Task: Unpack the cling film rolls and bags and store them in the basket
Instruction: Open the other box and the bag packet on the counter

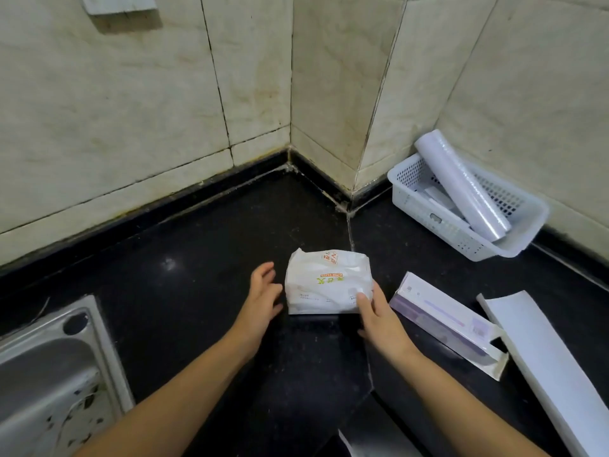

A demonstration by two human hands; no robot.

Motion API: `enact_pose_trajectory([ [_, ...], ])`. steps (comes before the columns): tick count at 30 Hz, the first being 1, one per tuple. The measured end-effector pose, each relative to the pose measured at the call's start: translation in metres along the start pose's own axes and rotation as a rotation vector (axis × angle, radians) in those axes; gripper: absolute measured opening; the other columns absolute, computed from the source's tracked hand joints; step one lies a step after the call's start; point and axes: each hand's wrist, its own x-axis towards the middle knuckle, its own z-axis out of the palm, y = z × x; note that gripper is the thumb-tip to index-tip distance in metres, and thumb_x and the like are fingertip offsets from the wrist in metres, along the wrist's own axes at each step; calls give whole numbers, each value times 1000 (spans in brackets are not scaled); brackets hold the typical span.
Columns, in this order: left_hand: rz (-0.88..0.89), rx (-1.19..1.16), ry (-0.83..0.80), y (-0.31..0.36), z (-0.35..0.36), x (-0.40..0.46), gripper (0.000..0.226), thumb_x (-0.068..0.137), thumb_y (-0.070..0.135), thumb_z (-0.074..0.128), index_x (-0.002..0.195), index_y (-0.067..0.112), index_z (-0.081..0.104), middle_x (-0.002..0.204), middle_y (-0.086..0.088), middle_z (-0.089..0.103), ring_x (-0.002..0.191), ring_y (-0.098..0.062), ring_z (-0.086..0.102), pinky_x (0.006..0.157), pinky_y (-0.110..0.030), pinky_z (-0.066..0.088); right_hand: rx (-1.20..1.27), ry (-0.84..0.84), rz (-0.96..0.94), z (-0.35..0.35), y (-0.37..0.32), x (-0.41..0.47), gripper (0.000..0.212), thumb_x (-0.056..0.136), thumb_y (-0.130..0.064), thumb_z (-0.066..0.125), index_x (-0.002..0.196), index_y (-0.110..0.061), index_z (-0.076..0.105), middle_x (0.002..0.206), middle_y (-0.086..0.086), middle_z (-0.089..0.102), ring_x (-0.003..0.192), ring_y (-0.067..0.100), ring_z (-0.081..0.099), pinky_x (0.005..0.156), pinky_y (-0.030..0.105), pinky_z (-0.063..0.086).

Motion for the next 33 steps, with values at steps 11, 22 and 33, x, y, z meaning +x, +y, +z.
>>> enact_pose_trajectory([
  [11, -162, -306, 113, 22, -4, 83, 48, 99, 44, 26, 137, 19, 42, 129, 4, 58, 99, 2, 57, 100, -20, 37, 152, -42, 150, 45, -58, 145, 26, 95, -27, 31, 109, -24, 53, 118, 8, 60, 104, 21, 61, 83, 35, 56],
  [22, -52, -412, 450, 87, -61, 223, 51, 97, 48, 30, 134, 17, 46, 126, -4, 59, 99, -15, 58, 96, -29, 43, 165, -307, 107, 121, -147, 332, 19, 97, -19, 33, 110, -17, 47, 112, 9, 57, 97, 24, 60, 73, 35, 55],
  [33, -74, -292, 623, 79, -46, 175, 34, 96, 41, 35, 124, 29, 48, 121, 0, 51, 105, -12, 52, 98, -37, 40, 190, -233, 51, 54, -142, 263, 57, 96, -28, 46, 147, -23, 20, 148, 10, 35, 126, 28, 47, 96, 36, 48],
])
